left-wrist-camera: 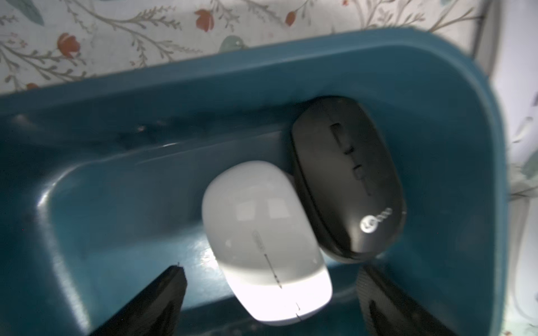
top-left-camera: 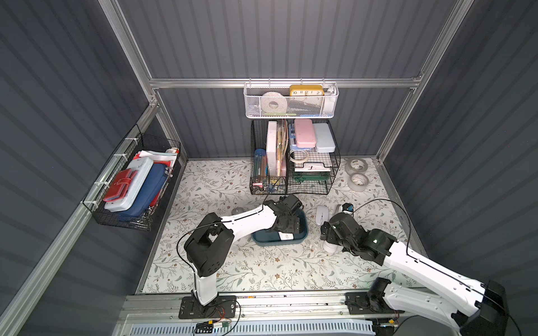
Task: Take out the mouse from the storage box
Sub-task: Pick up the mouse from the storage box.
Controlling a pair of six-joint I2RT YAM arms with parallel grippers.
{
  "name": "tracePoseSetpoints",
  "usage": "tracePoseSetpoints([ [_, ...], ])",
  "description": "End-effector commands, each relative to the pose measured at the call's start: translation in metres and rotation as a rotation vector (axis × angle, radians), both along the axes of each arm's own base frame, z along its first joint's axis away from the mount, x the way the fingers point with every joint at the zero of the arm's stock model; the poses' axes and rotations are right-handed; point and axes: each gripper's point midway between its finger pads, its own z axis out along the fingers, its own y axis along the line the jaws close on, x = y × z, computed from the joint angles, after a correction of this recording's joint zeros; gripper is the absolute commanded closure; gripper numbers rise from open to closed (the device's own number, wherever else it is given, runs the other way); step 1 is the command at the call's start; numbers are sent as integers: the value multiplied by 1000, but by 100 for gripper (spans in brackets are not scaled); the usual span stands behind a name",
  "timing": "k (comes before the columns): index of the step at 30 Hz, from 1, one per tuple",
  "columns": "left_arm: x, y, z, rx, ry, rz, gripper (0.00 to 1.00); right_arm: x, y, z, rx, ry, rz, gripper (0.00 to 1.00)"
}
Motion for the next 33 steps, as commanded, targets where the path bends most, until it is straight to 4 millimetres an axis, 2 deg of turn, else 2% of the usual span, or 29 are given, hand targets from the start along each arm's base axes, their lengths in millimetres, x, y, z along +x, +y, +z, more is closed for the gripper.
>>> tracePoseSetpoints([
  [1,0,7,0,46,1,11,4,0,-3,-1,-9,-18,-8,10],
  [17,1,-1,-20,55,37,6,6,0,2,-9,-4,-1,6,11],
  [25,-2,14,-9,73,9,32,8,5,7,-8,-7,-2,12,11],
  [30,-5,30,-5,103,-13,54,8,6,11,-12,-10,11,22,11],
  [33,-6,32,-3,88,-17,65,8,7,13,-14,-11,20,28,11],
])
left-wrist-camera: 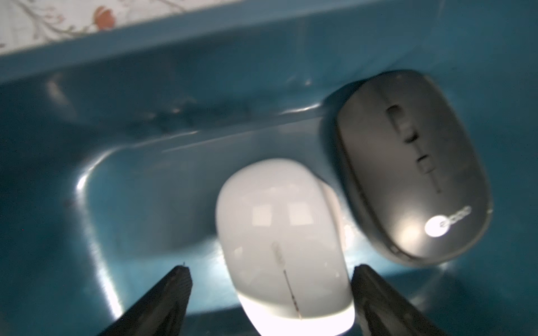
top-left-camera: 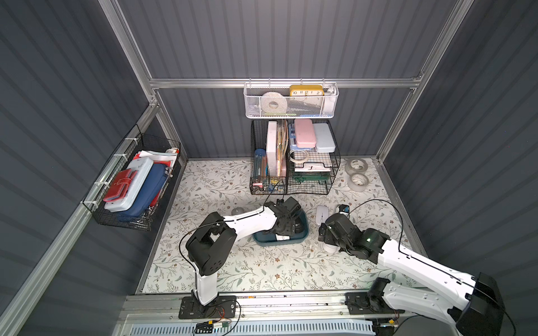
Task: Take out the mouse from the storage box
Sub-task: Pick up the mouse from the storage box.
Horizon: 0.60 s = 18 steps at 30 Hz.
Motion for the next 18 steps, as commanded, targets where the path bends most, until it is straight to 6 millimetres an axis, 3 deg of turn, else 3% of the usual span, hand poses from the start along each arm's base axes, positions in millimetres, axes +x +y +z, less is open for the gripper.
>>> tracePoseSetpoints([
  [1,-2,11,9,4,-13,33,9,3,8,4,17,-10,21,11],
  [18,7,-13,-12,-22,34,-3,12,1,8,1,19,4,22,11],
])
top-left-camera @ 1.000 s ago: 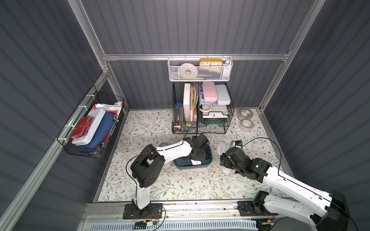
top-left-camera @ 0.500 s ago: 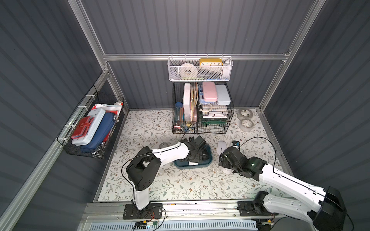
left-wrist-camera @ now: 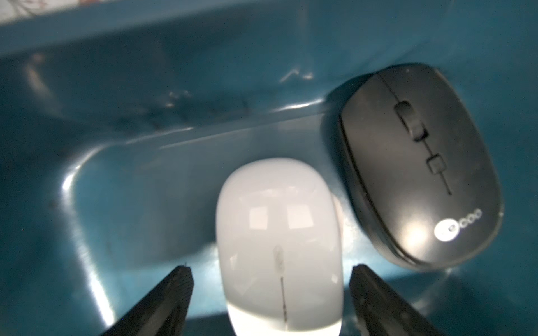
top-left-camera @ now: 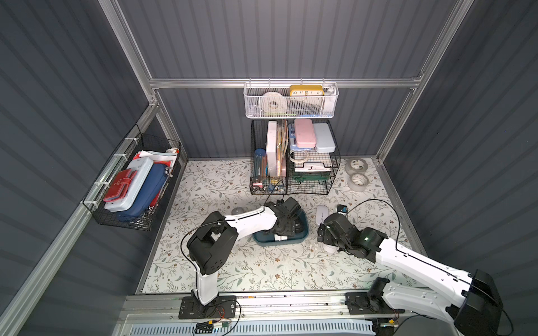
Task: Take out the mouse from the storage box
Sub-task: Pick up the mouse from the storage box.
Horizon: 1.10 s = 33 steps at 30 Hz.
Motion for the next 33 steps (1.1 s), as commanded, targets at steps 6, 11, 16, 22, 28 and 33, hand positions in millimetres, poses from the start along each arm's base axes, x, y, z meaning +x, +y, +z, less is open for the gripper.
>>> tracePoseSetpoints([
  [6,8,0,-10,-7,18,18,19,1,3,5,17,-20,5,11],
  [11,11,8,-16,-4,24,35,25,0,3,2,21,-13,4,11],
  [16,12,10,-15,2,14,35,33,-1,3,1,23,-11,4,11],
  [22,16,16,-1,13,-30,40,37,-1,3,1,28,-9,5,11],
  [28,19,18,19,4,-82,29,38,-1,5,0,33,-4,7,11],
  [33,20,19,43,-19,-124,25,38,-1,7,-1,34,1,9,12],
])
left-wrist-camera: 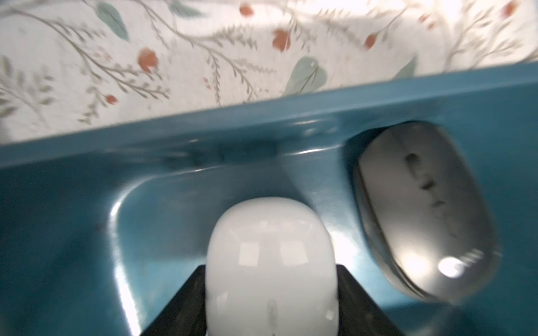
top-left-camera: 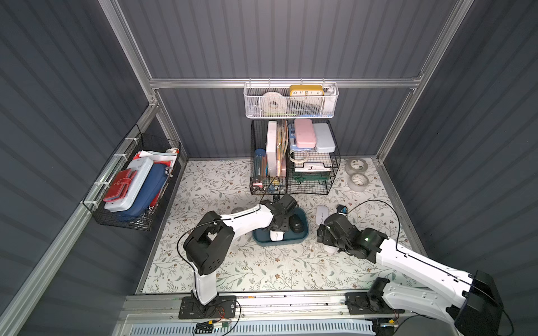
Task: Take out the mouse from the storage box
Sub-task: Pick up the mouse from the storage box, then place the mouse at the center of the board.
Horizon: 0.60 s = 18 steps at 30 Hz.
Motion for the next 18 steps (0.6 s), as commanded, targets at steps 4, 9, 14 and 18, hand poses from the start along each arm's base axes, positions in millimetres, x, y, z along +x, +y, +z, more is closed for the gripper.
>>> tracePoseSetpoints([
  [4,-1,10,46,-11,-79,-17,37,2,5,1,14,-8,6,12],
  [9,-10,26,69,-15,-111,-6,37,2,4,1,13,-10,3,12],
  [14,-25,45,87,-27,-128,8,37,2,6,0,14,-7,7,12],
  [18,-37,66,95,-10,-137,36,36,2,7,-1,17,-3,11,12],
])
